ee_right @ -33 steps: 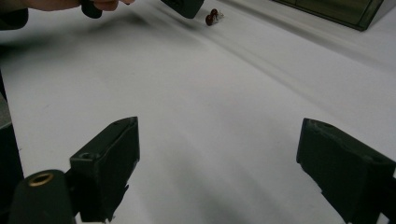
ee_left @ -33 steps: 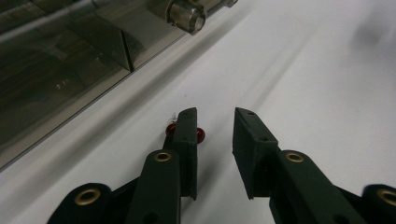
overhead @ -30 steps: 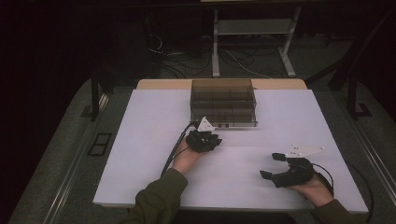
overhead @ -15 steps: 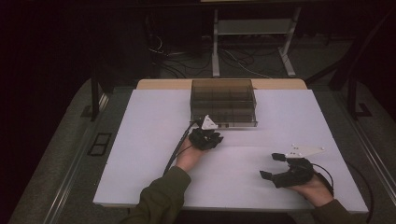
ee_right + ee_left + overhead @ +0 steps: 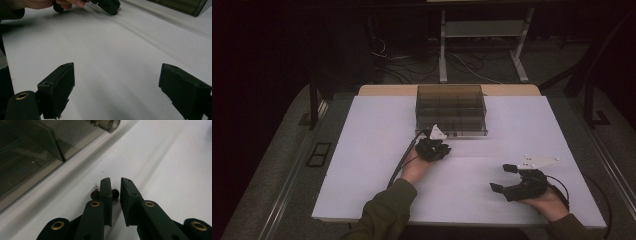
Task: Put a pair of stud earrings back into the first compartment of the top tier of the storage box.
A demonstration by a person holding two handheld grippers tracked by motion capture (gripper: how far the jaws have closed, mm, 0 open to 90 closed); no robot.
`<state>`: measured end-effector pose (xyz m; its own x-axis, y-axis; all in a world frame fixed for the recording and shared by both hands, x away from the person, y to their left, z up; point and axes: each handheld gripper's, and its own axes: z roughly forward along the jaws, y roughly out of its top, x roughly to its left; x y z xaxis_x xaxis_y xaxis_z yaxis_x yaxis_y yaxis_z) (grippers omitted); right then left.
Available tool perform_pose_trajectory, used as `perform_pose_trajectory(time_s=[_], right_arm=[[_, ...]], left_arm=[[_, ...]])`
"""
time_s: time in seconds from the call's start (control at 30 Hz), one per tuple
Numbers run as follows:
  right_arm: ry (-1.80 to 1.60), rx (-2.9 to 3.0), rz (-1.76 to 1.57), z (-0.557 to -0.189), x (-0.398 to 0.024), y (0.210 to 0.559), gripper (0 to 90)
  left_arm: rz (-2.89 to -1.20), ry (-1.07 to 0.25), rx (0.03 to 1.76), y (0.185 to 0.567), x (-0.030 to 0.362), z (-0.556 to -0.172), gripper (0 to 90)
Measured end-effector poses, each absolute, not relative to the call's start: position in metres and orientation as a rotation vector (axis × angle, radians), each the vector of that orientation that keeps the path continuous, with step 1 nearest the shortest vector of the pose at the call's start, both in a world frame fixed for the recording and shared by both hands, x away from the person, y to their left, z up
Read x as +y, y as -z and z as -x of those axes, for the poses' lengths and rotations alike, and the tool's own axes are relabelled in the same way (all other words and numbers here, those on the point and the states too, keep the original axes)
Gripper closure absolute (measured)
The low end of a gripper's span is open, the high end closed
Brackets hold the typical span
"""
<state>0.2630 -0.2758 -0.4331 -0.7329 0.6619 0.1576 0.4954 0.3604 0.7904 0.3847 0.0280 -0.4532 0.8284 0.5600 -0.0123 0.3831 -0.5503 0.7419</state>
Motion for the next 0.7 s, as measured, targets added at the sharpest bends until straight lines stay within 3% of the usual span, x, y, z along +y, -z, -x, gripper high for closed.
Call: perform_pose_trajectory(time_s=[0.13, 0.37, 0.7], right_arm=[[-1.310, 2.430, -1.048, -0.2631, -0.2757, 0.4332, 12.7], [-1.310, 2.430, -1.049, -0.2632, -0.2757, 0.4332, 12.7], [-1.305, 2.434, -1.043, -0.2634, -0.2757, 0.4334, 12.7]], left_arm=[[-2.224, -0.288, 0.677, 0.4538, 0.0272, -0.3848, 78.4], [-2.190, -0.265, 0.700, 0.4501, 0.0285, -0.3853, 70.2], [-2.163, -0.269, 0.715, 0.4485, 0.0272, -0.3893, 68.8]])
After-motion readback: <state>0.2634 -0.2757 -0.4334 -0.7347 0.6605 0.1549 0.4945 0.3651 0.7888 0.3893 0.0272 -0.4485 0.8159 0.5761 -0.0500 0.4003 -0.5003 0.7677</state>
